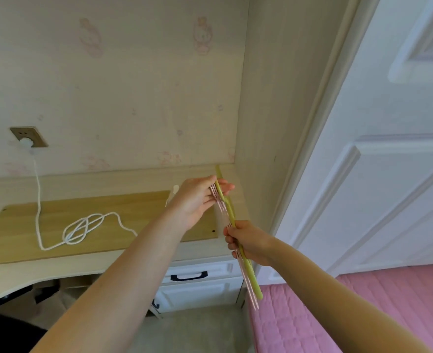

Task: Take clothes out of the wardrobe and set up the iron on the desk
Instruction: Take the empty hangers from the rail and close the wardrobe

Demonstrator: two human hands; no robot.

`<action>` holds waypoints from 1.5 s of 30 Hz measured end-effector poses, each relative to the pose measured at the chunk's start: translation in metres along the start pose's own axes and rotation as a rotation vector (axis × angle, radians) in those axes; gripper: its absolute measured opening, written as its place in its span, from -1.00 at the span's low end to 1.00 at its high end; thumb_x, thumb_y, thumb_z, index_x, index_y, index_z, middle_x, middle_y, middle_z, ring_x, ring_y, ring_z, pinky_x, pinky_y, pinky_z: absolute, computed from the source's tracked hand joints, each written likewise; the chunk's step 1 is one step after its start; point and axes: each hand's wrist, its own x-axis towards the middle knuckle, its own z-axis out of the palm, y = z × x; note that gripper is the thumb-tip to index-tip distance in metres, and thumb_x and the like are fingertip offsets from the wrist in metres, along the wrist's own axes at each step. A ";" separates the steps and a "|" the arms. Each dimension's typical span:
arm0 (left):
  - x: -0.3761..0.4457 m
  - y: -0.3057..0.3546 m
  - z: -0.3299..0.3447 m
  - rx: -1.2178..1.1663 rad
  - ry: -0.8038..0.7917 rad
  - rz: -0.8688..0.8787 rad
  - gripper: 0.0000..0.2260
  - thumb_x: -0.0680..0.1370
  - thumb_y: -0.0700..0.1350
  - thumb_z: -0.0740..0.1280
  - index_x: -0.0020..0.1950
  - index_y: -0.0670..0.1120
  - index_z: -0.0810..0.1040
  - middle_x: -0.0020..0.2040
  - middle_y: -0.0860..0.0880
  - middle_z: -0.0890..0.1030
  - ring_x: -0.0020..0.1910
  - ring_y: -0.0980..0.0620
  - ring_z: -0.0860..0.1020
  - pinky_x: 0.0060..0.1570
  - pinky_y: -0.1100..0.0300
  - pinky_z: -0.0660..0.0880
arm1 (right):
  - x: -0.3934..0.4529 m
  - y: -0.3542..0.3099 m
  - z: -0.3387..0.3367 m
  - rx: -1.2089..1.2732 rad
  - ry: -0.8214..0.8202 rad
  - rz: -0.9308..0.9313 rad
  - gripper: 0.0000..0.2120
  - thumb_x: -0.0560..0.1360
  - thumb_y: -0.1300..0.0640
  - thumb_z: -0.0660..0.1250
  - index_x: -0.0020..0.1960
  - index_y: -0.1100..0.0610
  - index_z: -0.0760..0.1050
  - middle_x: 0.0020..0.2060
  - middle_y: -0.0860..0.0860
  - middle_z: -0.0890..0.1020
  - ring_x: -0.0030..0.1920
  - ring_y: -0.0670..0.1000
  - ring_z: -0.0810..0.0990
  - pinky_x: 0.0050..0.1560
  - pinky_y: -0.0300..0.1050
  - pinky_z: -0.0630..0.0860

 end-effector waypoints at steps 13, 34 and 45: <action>0.109 0.002 -0.047 0.170 0.260 -0.128 -0.90 0.49 -0.23 0.41 -0.05 -0.26 0.63 -0.21 -0.12 0.69 -0.19 0.02 0.64 -0.13 0.24 0.57 | 0.102 -0.015 -0.012 -0.276 0.276 0.011 -0.74 0.61 0.24 0.02 -0.19 0.14 0.38 -0.33 0.05 0.40 -0.38 -0.01 0.31 -0.41 -0.15 0.26; 0.241 -0.020 -0.108 1.347 -0.149 -0.290 -0.73 0.30 -0.04 0.50 -0.15 -0.17 0.55 -0.25 -0.05 0.54 -0.22 -0.01 0.55 -0.32 0.20 0.40 | 0.197 0.013 -0.009 -0.739 0.499 0.196 -0.77 0.62 0.23 0.07 0.13 0.29 0.45 0.08 0.27 0.59 0.09 0.22 0.57 -0.02 -0.03 0.47; 0.282 -0.049 -0.112 1.861 -0.242 -0.160 -0.68 0.49 -0.08 0.33 0.22 -0.13 0.47 0.14 -0.10 0.55 0.14 -0.12 0.54 0.01 0.08 0.46 | 0.235 0.026 -0.012 -0.705 0.523 0.266 -0.74 0.60 0.20 0.10 0.15 0.31 0.47 0.13 0.28 0.57 0.15 0.26 0.55 0.05 -0.01 0.47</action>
